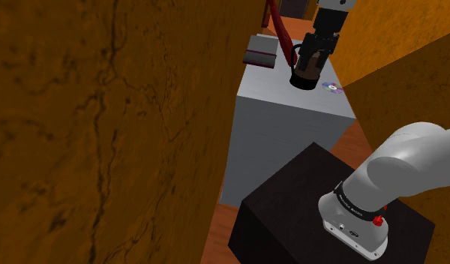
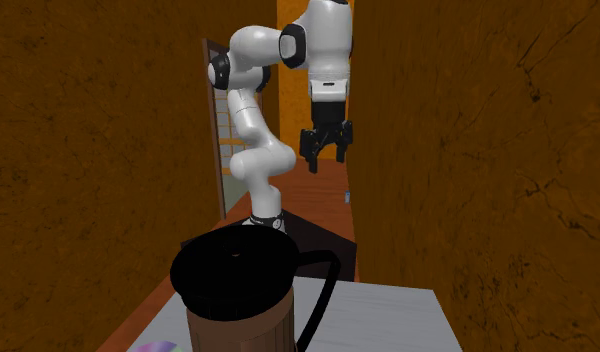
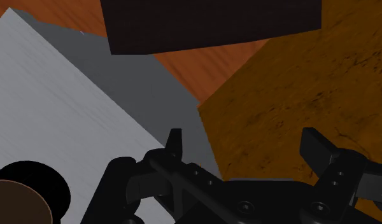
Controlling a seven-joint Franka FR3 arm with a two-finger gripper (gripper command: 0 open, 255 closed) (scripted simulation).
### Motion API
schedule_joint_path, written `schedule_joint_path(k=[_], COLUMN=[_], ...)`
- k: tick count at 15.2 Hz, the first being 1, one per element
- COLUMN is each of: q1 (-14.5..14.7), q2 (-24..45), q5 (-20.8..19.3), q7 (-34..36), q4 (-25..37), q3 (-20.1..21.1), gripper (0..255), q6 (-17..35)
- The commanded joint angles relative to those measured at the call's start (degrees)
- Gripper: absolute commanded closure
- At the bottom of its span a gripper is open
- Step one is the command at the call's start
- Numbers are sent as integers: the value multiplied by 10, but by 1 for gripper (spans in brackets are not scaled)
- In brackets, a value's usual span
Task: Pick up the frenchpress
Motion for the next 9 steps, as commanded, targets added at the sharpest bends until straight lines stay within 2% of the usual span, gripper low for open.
schedule_joint_path(k=[1,9], q1=[-7,-27], q2=[29,155], q5=[-13,-34], q7=[-24,-114], q4=[23,156], q3=[-20,-92], gripper=[0,0], q6=[5,1])
